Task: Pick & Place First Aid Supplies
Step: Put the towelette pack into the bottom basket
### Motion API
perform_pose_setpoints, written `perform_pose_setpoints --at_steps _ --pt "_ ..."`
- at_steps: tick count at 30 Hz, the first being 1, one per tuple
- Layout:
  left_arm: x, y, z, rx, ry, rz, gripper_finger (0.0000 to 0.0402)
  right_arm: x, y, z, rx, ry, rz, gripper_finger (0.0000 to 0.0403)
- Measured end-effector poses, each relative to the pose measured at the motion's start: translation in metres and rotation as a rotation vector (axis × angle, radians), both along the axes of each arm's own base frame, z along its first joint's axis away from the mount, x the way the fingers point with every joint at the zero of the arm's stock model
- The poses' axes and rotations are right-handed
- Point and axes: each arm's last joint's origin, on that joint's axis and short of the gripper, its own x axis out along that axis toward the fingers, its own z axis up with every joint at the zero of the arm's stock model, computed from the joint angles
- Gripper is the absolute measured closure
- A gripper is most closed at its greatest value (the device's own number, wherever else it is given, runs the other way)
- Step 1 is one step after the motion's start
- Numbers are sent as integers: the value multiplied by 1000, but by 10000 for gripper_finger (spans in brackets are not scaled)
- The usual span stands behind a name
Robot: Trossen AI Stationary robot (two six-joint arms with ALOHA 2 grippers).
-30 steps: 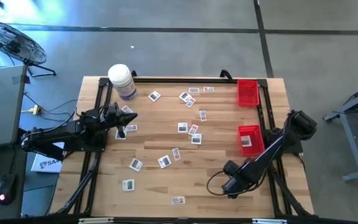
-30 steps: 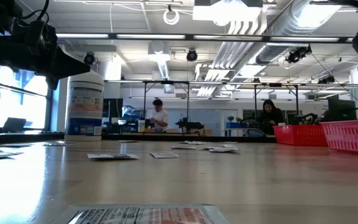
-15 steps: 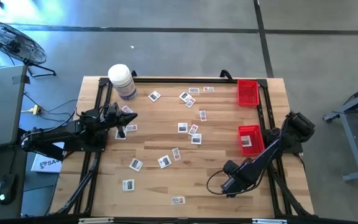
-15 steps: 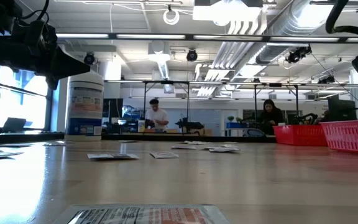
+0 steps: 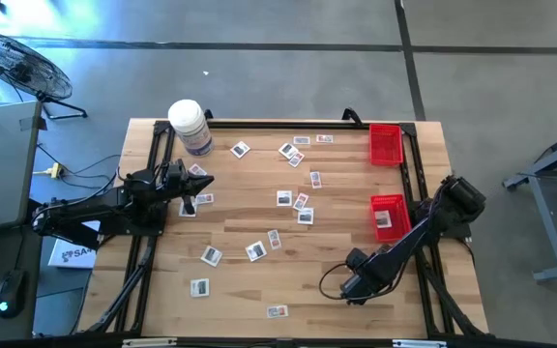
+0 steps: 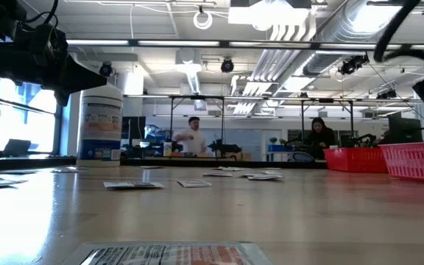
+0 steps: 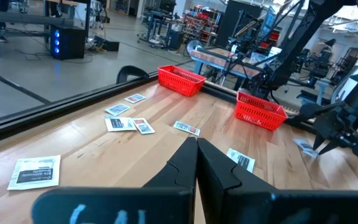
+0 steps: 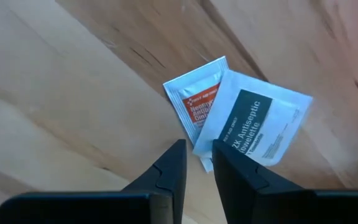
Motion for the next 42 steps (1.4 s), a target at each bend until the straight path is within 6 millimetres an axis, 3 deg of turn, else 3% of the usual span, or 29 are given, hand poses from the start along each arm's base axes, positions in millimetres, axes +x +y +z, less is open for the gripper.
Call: perform_pose_setpoints --at_steps 9,21,35,42 --pt "0 0 0 0 0 0 401 3 -1 -4 6 22 -7 337" --pt "0 0 0 0 0 0 401 4 -4 -2 33 35 -11 400" --pt "0 0 0 0 0 0 401 -2 -11 43 78 -90 -17 401" --pt "0 0 0 0 1 0 401 -9 -3 44 102 -96 81 382"
